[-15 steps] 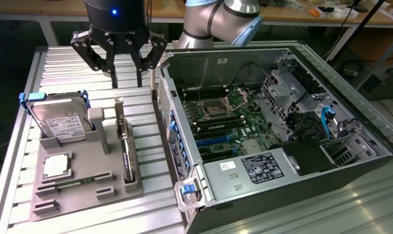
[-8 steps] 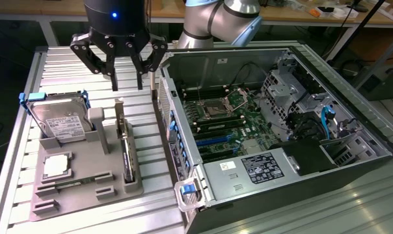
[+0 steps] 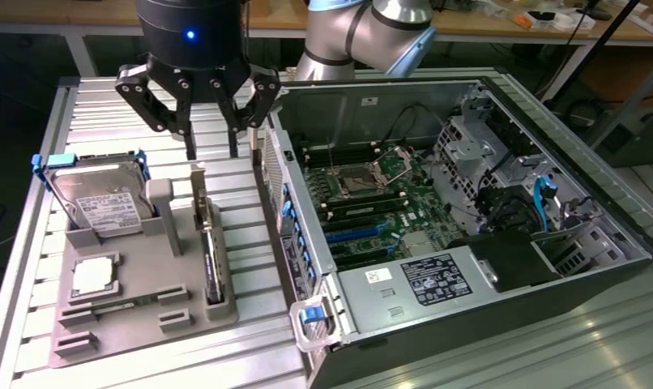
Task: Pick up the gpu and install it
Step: 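Pick up the gpu and move the gpu toward the slot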
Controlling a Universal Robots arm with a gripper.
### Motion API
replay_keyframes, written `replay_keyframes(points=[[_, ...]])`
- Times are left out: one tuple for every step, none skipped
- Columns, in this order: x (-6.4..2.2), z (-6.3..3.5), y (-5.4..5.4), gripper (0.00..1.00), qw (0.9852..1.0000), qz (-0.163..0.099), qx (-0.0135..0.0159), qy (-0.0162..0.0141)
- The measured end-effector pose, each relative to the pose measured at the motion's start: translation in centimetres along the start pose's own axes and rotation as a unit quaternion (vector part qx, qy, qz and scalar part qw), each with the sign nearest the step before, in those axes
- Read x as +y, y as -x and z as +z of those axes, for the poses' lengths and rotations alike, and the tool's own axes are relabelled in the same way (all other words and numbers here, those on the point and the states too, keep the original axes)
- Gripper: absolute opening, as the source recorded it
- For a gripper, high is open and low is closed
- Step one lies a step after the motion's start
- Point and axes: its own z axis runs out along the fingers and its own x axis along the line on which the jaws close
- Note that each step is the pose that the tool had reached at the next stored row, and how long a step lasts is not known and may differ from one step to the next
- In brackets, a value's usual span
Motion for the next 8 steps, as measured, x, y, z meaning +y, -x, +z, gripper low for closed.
replay_keyframes(points=[[-0.1,0.02,0.0,0.48,1.0,0.0,-0.0001,0.0],[-0.2,0.02,0.0,0.48,1.0,0.0,-0.0001,0.0],[-0.36,0.05,0.02,0.48,1.0,0.0,-0.0001,0.0],[-0.55,0.08,0.02,0.48,1.0,0.0,-0.0001,0.0],[-0.7,0.11,0.02,0.48,1.0,0.0,-0.0002,0.0001],[-0.82,0.12,0.02,0.48,1.0,0.0,-0.0001,0.0],[-0.9,0.13,0.03,0.48,1.0,0.0,-0.0002,0.0001],[-0.96,0.14,0.03,0.48,1.0,0.0,-0.0002,0.0001]])
